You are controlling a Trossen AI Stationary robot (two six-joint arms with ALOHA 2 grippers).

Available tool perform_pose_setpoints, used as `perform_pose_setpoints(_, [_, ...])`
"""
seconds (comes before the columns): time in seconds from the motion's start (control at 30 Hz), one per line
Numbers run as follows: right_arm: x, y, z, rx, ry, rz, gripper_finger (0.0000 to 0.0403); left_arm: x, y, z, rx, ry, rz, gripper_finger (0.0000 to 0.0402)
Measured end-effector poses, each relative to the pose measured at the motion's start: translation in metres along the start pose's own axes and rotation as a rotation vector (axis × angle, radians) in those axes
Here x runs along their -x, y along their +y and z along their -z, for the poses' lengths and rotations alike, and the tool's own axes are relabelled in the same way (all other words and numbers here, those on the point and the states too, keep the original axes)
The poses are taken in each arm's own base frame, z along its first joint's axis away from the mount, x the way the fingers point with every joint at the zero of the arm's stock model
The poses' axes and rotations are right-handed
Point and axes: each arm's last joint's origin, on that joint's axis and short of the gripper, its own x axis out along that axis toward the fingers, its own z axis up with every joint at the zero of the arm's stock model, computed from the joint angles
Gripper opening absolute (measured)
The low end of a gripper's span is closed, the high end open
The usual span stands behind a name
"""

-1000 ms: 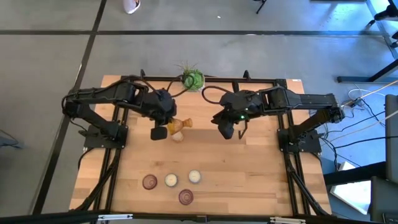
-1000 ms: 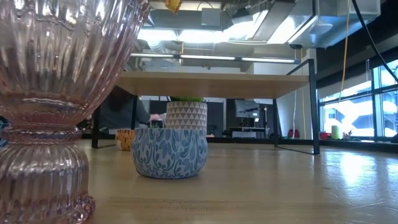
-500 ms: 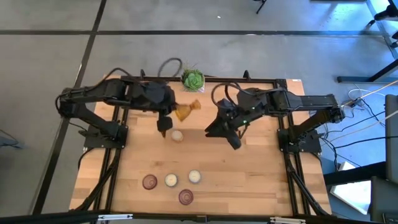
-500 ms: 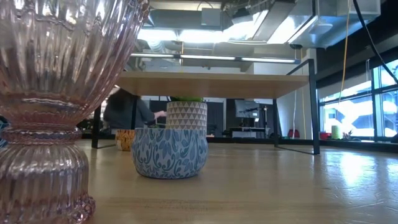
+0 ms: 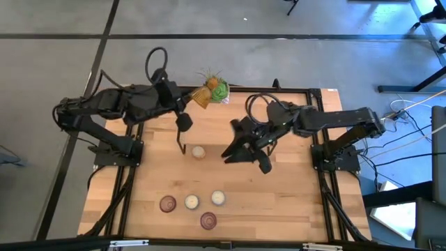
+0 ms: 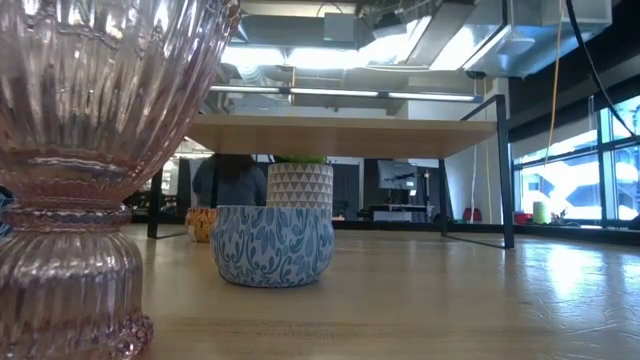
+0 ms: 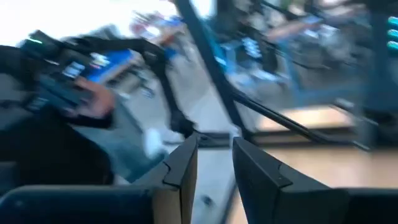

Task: Pick & Place candle stick holders
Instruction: Put the orange candle holder on the shelf

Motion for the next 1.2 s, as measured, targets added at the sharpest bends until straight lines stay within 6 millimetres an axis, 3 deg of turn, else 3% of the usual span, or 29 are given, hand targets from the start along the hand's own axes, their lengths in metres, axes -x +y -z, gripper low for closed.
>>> perform_pose_setpoints(0.13, [-0.004, -0.021, 0.014, -0.027, -0.120, -0.149, 0.0105, -0.019, -0.016, 0.016, -0.003, -0.037, -0.026, 0.0021])
perform_pose_setpoints(0.3, [0.007, -0.034, 0.021, -0.045, -0.278, -0.264, 0.0105, -0.034, -0.030, 0.049, 0.049, -0.032, -0.046, 0.0021])
perform_pose_setpoints(0.53, [0.031, -0.029, 0.012, -0.012, -0.355, -0.278, 0.0105, -0.007, -0.023, 0.072, 0.175, -0.049, -0.009, 0.0021])
perform_pose_setpoints(0.7, [0.063, -0.030, -0.004, 0.031, -0.383, -0.189, 0.0105, 0.016, -0.009, 0.088, 0.338, -0.056, 0.271, 0.0021])
perform_pose_setpoints(0.87, [0.071, -0.037, 0.002, 0.097, -0.283, -0.069, 0.0105, 0.023, -0.008, 0.103, 0.454, -0.130, 0.549, 0.0021])
perform_pose_setpoints(1.07, [0.066, -0.044, 0.007, 0.012, -0.138, 0.081, 0.0114, 0.010, -0.015, 0.123, 0.502, -0.066, 0.588, 0.0021])
perform_pose_setpoints(1.2, [0.066, -0.038, 0.004, 0.024, -0.118, 0.199, 0.0152, 0.005, -0.020, 0.125, 0.493, -0.049, 0.606, 0.0021])
